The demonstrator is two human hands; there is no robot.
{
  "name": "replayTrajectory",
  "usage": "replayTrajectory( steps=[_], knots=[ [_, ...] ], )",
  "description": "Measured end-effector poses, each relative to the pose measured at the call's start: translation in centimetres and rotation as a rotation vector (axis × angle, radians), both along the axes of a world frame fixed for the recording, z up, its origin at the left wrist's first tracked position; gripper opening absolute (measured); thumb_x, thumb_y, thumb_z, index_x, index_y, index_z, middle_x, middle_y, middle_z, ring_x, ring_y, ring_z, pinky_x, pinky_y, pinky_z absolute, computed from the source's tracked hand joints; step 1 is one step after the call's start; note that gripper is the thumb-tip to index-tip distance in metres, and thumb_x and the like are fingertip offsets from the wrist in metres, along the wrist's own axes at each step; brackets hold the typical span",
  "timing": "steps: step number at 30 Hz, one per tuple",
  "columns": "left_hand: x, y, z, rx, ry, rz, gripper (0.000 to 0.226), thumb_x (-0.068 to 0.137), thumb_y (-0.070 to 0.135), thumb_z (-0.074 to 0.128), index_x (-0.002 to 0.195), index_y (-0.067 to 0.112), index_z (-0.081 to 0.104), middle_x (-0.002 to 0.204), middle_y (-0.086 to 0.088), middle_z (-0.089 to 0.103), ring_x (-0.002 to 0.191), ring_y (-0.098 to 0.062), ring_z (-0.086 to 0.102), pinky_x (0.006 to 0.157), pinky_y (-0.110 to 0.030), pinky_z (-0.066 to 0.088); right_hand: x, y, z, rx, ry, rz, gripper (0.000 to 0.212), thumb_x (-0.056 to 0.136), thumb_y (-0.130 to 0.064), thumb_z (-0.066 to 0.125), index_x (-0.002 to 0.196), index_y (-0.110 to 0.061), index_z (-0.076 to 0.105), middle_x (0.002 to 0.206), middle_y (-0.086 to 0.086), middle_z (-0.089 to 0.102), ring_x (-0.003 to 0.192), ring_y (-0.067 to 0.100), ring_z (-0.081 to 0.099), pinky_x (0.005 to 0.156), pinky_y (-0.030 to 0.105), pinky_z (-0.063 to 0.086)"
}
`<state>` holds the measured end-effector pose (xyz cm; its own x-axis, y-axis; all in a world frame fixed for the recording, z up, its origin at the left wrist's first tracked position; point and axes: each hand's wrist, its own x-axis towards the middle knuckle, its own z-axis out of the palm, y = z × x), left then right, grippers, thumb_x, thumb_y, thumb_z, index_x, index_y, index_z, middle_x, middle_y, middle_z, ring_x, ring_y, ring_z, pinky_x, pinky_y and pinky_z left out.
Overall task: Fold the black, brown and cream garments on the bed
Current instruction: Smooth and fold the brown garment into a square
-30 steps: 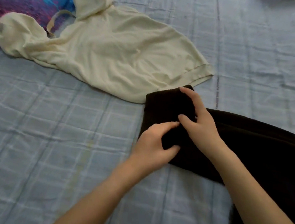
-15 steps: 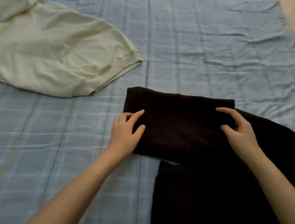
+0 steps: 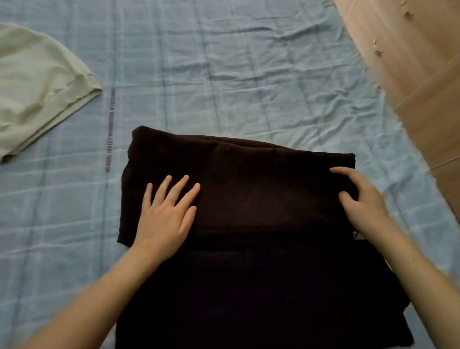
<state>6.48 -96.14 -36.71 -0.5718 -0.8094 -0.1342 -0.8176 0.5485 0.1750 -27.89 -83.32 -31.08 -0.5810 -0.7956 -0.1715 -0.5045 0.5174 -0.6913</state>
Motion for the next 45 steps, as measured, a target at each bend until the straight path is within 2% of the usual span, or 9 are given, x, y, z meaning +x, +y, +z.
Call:
replayTrajectory(
  steps=[5, 10, 19, 25, 29, 32, 36, 40, 45],
  knots=[
    [-1.2, -0.2, 0.6, -0.039, -0.012, -0.026, 0.058, 0.097, 0.048, 0.018, 0.15, 0.03, 0.035, 0.158, -0.003, 0.031, 0.148, -0.028, 0.02, 0.119, -0.054, 0.013, 1.4, -0.6, -0.8, 0.205, 0.637, 0.08, 0.063, 0.089, -0.024, 0.056, 0.149, -0.029, 0.04, 0.151, 0.026, 0.032, 0.137, 0.043, 0.029, 0.111, 0.054, 0.028],
    [-4.0, -1.8, -0.4, -0.081, -0.022, -0.144, 0.055, 0.1, 0.052, 0.02, 0.153, 0.038, 0.022, 0.162, 0.001, 0.019, 0.15, -0.025, 0.01, 0.119, -0.055, 0.005, 2.8, -3.0, -3.6, 0.24, 0.668, 0.424, 0.061, 0.095, -0.054, 0.022, 0.155, -0.039, 0.024, 0.164, 0.002, 0.02, 0.152, 0.03, 0.01, 0.12, 0.053, 0.002],
    [-4.6, -3.1, -2.0, 0.026, -0.082, -0.137, 0.058, 0.097, 0.054, 0.021, 0.153, 0.04, 0.019, 0.162, 0.001, 0.02, 0.149, -0.025, 0.016, 0.117, -0.055, 0.013, 1.7, -3.6, -7.1, 0.296, 0.706, 0.448, 0.063, 0.095, -0.056, 0.024, 0.155, -0.037, 0.024, 0.161, 0.003, 0.028, 0.147, 0.032, 0.022, 0.117, 0.053, 0.013],
    [-5.9, -11.9, 2.4, -0.121, 0.103, -0.27, 0.05, 0.083, 0.018, 0.068, 0.132, 0.013, 0.058, 0.133, -0.012, 0.057, 0.118, -0.036, 0.053, 0.097, -0.046, 0.043, -2.1, -10.7, -1.8, 0.257, 0.414, 0.619, 0.064, 0.08, -0.051, 0.065, 0.138, -0.037, 0.044, 0.137, 0.0, 0.053, 0.129, 0.026, 0.046, 0.108, 0.047, 0.033],
    [-5.5, -17.7, 1.8, 0.119, -0.194, -0.102, 0.078, 0.084, 0.054, 0.065, 0.149, 0.025, 0.034, 0.147, -0.008, 0.046, 0.137, -0.031, 0.038, 0.117, -0.051, 0.016, -3.5, -13.6, -2.0, 0.488, 0.199, 0.629, 0.07, 0.075, -0.053, 0.077, 0.137, -0.033, 0.053, 0.131, 0.001, 0.063, 0.118, 0.021, 0.057, 0.1, 0.036, 0.045],
    [-4.8, -18.6, 1.1, 0.23, -0.183, -0.094, 0.066, 0.082, 0.062, 0.063, 0.137, 0.029, 0.048, 0.128, -0.004, 0.059, 0.117, -0.028, 0.054, 0.107, -0.045, 0.032, -4.5, -13.8, -2.5, 0.49, 0.192, 0.618, 0.056, 0.068, -0.059, 0.08, 0.113, -0.028, 0.066, 0.105, -0.004, 0.068, 0.099, 0.016, 0.062, 0.089, 0.034, 0.049],
    [-3.5, -18.1, 2.8, 0.26, 0.051, -0.055, 0.031, 0.074, 0.05, 0.077, 0.099, 0.034, 0.068, 0.086, 0.009, 0.066, 0.075, -0.008, 0.057, 0.062, -0.022, 0.038, -5.0, -12.3, -1.5, 0.297, 0.014, 0.591, 0.038, 0.064, -0.043, 0.088, 0.094, -0.034, 0.066, 0.088, -0.015, 0.066, 0.082, 0.004, 0.064, 0.071, 0.014, 0.046],
    [-1.2, -15.4, 5.4, 0.272, 0.298, -0.045, 0.021, 0.07, 0.038, 0.085, 0.073, 0.033, 0.064, 0.081, 0.015, 0.063, 0.078, -0.002, 0.059, 0.07, -0.02, 0.042, -4.2, -8.8, 0.4, 0.062, -0.025, 0.593, 0.028, 0.07, -0.031, 0.088, 0.087, -0.028, 0.066, 0.079, -0.01, 0.066, 0.076, 0.003, 0.063, 0.067, 0.017, 0.044],
    [1.3, -11.1, 7.7, 0.336, 0.341, -0.082, 0.018, 0.075, 0.03, 0.082, 0.076, 0.023, 0.066, 0.062, 0.008, 0.06, 0.06, -0.001, 0.056, 0.06, -0.029, 0.042, -2.0, -4.1, 3.0, -0.024, -0.126, 0.612, 0.028, 0.074, -0.03, 0.083, 0.096, -0.028, 0.065, 0.085, -0.002, 0.07, 0.079, 0.004, 0.066, 0.073, 0.02, 0.048]
  ],
)
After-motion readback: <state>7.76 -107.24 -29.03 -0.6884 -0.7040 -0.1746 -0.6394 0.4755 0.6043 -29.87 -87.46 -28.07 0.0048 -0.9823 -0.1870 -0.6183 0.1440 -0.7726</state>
